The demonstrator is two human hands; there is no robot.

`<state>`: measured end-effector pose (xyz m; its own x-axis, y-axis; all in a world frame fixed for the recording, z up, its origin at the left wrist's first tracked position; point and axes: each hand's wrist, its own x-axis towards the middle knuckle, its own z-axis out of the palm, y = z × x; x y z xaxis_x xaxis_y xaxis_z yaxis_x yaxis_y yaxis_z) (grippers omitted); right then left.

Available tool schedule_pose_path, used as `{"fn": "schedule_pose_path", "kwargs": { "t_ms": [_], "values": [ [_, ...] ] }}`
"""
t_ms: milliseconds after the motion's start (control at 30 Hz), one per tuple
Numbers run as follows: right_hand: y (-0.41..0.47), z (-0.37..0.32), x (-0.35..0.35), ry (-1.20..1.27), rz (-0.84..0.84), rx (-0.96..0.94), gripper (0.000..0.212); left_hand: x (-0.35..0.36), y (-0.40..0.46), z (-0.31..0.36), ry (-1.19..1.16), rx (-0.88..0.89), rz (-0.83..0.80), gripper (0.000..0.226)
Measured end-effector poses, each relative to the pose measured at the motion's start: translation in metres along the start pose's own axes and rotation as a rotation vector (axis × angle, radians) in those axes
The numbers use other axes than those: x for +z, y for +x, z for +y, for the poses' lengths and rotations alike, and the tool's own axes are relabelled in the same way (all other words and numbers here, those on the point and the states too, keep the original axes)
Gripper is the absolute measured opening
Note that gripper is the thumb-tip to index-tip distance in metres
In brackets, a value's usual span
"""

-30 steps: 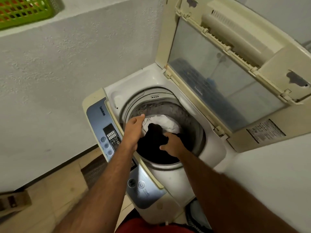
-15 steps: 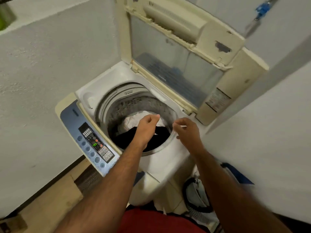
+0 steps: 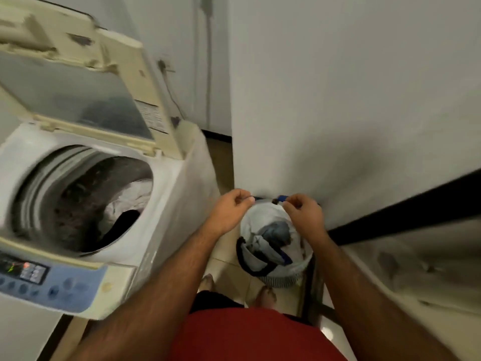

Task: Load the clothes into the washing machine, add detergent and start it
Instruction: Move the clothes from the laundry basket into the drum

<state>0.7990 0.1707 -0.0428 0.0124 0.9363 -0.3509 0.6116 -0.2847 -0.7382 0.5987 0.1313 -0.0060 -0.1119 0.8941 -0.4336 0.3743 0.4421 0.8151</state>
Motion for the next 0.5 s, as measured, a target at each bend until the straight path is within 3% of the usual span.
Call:
{"fn": "schedule_pose_path", "kwargs": {
  "t_ms": [267, 500],
  "values": [
    [-0.004, 0.108, -0.028, -0.009, -0.026, 0.251, 0.022, 0.092, 0.033, -0.036, 0.275, -0.056, -0.243, 0.028],
    [0.045, 0.2, 0.025, 0.021, -0.111, 0.477, 0.007, 0.161, 0.104, -0.117, 0.351, -0.127, -0.369, 0.024]
  ]
}}
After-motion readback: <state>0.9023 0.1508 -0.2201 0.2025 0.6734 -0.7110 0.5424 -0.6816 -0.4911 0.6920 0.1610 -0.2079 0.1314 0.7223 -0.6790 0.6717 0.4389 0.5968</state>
